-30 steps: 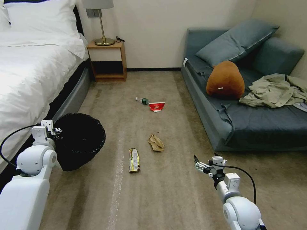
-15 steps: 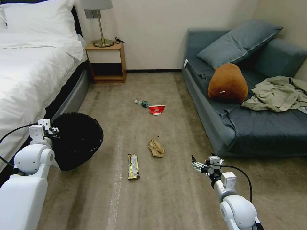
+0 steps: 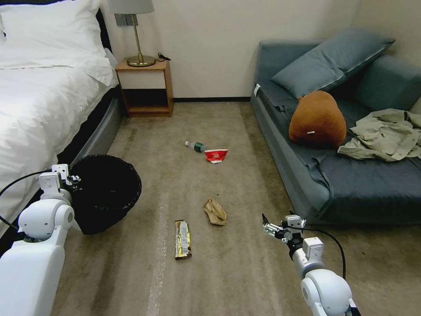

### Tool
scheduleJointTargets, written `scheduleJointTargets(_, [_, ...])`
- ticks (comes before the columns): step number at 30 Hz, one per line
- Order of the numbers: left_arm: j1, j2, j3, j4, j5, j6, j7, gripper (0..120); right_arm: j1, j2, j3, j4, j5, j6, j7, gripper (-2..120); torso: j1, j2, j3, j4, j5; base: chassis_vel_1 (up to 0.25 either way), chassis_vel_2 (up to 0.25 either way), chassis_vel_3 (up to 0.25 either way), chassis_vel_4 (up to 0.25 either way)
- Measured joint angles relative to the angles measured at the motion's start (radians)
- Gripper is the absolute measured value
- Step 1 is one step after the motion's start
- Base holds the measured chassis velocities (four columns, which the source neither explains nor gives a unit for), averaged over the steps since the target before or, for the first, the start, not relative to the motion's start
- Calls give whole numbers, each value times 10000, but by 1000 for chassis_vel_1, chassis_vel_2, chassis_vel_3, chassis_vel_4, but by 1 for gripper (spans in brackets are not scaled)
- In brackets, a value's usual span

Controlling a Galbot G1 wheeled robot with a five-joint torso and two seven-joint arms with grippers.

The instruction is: Pick up the trash bin, then pick up the garbage on the floor and place it into the trash bin.

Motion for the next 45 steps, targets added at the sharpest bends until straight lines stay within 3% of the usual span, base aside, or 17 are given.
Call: scheduleJointTargets(45, [188,88,-73,-310,-49,-89,67,4,-321,89,-163,99,-370,223,-95,100,0,0,0,0,-1,-87,89,88,-88])
